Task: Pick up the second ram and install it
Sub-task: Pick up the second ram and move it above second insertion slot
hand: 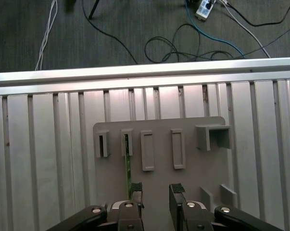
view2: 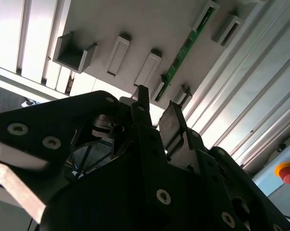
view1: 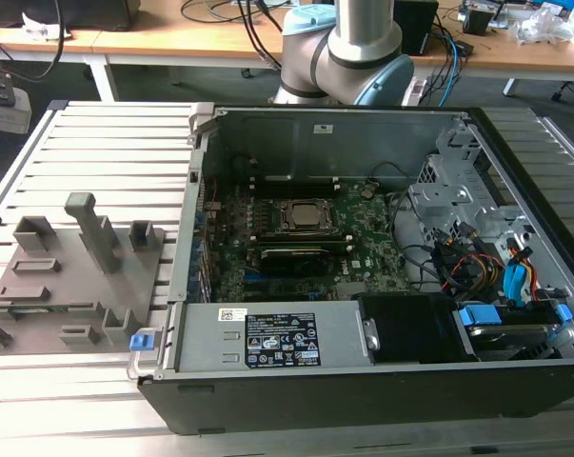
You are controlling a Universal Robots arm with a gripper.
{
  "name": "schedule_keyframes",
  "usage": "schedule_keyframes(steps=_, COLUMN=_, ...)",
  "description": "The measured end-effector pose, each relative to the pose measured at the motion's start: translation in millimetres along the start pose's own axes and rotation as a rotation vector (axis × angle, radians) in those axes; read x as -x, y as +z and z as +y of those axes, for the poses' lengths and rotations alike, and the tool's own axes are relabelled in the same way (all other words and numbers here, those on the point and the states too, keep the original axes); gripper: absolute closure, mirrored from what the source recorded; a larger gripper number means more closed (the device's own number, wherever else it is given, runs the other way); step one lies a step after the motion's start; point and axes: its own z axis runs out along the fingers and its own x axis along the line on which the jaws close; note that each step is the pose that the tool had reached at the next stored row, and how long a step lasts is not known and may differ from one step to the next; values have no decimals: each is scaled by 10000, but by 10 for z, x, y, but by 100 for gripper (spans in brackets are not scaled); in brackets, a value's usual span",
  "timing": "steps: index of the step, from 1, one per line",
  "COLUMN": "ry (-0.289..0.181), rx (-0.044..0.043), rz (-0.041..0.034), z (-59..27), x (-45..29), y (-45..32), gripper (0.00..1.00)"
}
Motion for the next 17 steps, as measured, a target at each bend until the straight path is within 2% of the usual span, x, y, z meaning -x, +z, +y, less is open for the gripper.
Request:
schedule_keyframes(steps=2, ry=0, rx=0, rz=0, z=-1, x=-1, y=34, gripper=64)
schedule_keyframes(steps=17, ry=0, rx=0, rz=0, z=-7, x=-3, y=149, gripper=64)
